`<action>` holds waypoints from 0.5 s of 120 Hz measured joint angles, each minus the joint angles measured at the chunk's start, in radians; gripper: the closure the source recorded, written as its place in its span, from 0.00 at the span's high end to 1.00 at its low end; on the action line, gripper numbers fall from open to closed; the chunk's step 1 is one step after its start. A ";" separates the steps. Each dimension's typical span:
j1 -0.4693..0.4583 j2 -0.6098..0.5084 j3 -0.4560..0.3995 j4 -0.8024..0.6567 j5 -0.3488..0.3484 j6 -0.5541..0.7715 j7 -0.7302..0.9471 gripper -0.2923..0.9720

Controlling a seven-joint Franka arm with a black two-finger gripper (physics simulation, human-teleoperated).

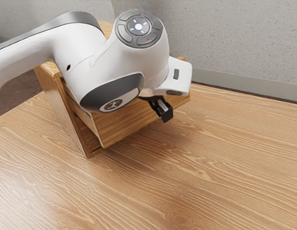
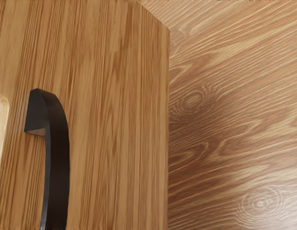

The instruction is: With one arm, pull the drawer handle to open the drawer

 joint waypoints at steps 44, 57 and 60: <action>0.025 -0.002 -0.064 0.044 -0.008 -0.057 -0.059 0.77; -0.003 -0.004 -0.070 0.084 -0.210 -0.123 -0.073 0.77; -0.021 -0.005 -0.061 0.087 -0.269 -0.145 -0.075 0.77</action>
